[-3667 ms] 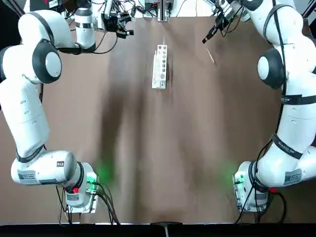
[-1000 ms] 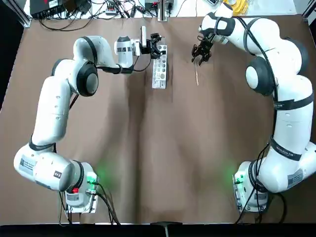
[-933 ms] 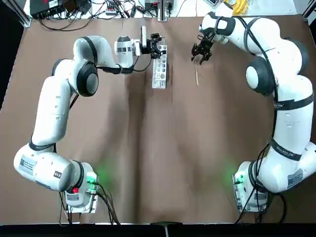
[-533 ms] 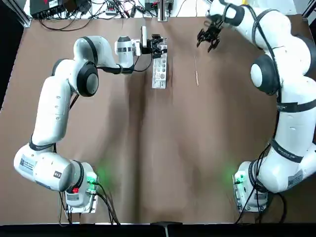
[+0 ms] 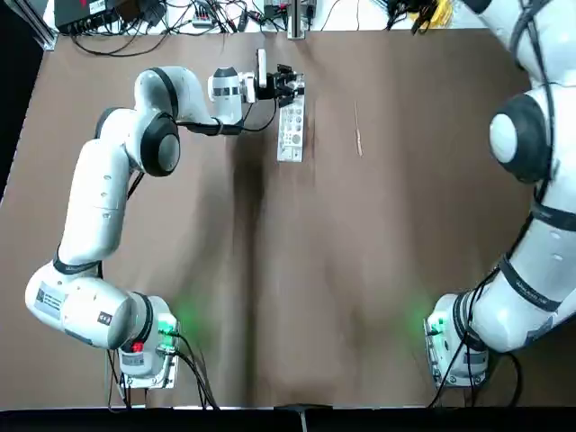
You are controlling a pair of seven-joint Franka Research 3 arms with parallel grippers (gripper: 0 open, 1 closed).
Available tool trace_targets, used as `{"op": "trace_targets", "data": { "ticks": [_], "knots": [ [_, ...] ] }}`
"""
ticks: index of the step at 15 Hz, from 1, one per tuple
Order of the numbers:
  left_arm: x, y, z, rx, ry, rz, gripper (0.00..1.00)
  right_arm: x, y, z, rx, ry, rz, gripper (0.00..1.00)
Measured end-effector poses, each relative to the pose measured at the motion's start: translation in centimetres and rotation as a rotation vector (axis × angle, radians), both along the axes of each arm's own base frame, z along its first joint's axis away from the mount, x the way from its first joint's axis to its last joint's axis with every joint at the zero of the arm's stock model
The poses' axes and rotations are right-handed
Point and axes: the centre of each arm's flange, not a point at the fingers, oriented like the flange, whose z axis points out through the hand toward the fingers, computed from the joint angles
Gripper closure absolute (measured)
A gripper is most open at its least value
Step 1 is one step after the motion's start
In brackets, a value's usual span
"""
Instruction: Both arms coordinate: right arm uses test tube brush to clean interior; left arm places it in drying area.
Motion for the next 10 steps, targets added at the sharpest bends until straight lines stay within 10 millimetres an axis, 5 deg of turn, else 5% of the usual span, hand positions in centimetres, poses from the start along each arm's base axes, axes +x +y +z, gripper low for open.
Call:
{"op": "trace_targets", "data": {
  "ticks": [5,10],
  "knots": [
    [0.2,0.4,-0.2,0.006,0.0,0.004,0.53,-4.2,-4.1,8.7,-0.038,0.038,0.005,0.0],
    [0.6,1.1,-0.3,0.017,-0.008,0.011,0.69,-7.5,-12.8,12.2,-0.026,0.166,-0.086,0.0]
  ]
}}
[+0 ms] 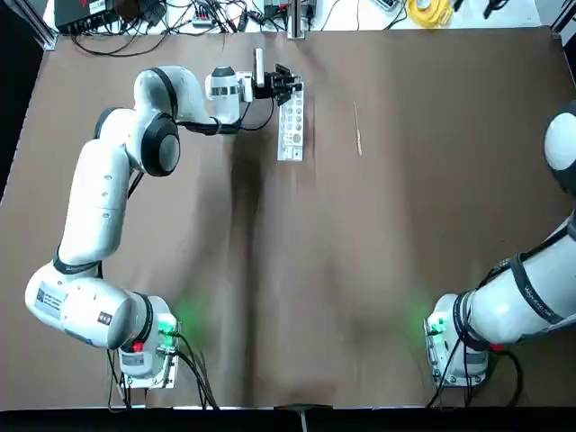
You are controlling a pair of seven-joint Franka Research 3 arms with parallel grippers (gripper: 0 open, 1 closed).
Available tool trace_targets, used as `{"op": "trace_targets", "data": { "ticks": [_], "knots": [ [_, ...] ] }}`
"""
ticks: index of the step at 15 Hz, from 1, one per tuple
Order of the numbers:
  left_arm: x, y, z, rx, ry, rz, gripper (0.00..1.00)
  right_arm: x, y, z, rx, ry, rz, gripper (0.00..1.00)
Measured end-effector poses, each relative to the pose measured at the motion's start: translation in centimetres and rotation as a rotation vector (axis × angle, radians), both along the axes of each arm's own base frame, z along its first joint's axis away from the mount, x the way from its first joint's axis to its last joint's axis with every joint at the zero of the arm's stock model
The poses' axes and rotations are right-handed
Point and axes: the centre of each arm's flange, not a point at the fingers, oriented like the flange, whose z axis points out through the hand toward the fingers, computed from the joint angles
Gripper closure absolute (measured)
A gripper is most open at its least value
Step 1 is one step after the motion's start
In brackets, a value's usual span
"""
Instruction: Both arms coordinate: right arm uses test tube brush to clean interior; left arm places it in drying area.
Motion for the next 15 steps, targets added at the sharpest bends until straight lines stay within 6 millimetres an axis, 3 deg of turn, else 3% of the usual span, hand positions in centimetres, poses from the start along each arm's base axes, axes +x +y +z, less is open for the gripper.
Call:
{"op": "trace_targets", "data": {
  "ticks": [2,6,8,13,15],
  "knots": [
    [0.1,0.1,0.0,0.001,-0.002,0.001,0.75,-1.0,-0.9,1.8,0.011,-0.013,0.001,0.0],
    [0.1,0.1,0.0,0.001,-0.002,0.0,0.76,-4.4,0.9,6.6,0.0,-0.082,0.042,0.0],
    [0.1,0.0,0.0,0.001,-0.002,0.0,0.76,-5.2,0.7,6.4,-0.004,-0.116,0.037,0.0],
    [0.3,0.0,0.4,-0.003,-0.005,0.002,0.76,-7.9,1.7,2.8,-0.086,-0.177,0.072,0.0],
    [0.5,-0.1,1.0,-0.008,0.005,0.002,0.76,-8.6,2.0,3.4,-0.089,-0.194,0.079,0.0]
  ]
}}
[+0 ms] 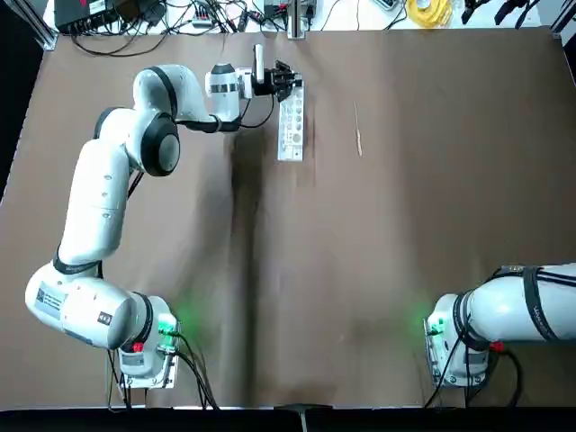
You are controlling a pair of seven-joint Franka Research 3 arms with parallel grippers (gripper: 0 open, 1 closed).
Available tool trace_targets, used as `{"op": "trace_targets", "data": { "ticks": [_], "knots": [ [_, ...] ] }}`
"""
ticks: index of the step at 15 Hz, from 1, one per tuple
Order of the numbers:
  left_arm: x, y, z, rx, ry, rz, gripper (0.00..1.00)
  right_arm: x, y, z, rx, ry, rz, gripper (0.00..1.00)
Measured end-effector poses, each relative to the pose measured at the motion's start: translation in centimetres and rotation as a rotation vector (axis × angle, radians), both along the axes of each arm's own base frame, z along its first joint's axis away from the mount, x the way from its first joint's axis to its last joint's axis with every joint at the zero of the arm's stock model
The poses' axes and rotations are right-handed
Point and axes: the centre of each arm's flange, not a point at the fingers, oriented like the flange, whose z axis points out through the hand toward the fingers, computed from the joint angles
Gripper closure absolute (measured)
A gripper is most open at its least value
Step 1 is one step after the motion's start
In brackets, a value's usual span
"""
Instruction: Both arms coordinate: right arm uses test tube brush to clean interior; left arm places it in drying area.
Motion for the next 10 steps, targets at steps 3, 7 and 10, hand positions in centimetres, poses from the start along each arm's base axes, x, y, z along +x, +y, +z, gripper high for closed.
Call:
{"op": "trace_targets", "data": {
  "ticks": [3,7,10],
  "knots": [
    [0.3,-0.2,1.4,-0.009,0.026,0.0,0.76,-0.9,-0.1,1.4,0.001,-0.004,0.003,0.0],
    [1.1,-0.5,4.9,-0.028,0.048,0.001,0.76,-1.5,0.0,2.0,0.0,0.021,0.009,0.0],
    [1.4,-0.9,7.5,-0.026,0.076,-0.009,0.76,-1.5,0.1,2.2,0.0,0.017,0.011,0.0]
  ]
}}
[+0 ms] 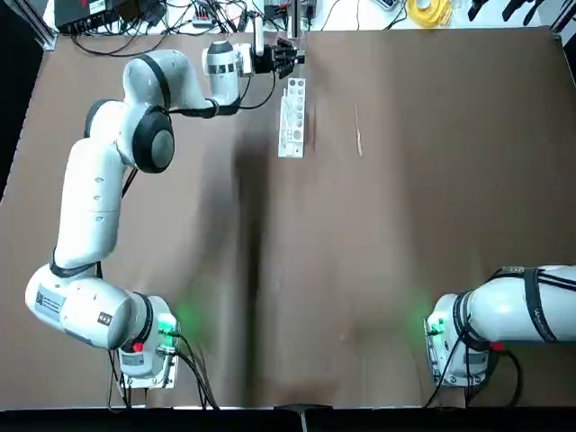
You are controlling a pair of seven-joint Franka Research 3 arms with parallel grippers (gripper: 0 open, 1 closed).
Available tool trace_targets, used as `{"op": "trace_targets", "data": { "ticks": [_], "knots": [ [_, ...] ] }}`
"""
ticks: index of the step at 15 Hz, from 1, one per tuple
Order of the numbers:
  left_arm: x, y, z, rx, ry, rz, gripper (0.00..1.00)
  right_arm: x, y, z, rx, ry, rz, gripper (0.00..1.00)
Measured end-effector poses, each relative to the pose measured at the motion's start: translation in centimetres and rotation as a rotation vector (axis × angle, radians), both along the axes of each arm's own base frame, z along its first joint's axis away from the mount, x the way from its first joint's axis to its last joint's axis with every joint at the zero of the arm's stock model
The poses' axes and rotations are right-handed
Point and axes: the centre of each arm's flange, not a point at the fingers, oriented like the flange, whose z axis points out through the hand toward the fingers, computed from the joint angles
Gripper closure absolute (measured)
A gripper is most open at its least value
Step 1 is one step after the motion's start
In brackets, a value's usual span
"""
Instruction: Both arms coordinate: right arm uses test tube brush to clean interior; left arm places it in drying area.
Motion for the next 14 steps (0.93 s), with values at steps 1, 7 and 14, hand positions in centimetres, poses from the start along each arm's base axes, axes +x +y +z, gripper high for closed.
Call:
{"op": "trace_targets", "data": {
  "ticks": [1,7,14],
  "knots": [
    [0.1,-0.1,0.7,0.001,0.022,-0.002,0.76,0.0,0.1,0.0,0.0,0.0,0.001,0.0],
    [0.7,-0.1,6.5,0.044,0.227,0.005,0.75,-0.4,0.3,-0.3,-0.007,0.035,0.007,0.0],
    [0.7,0.1,9.0,0.09,0.636,0.012,0.77,0.0,-0.1,0.0,-0.004,0.001,-0.023,0.0]
  ]
}}
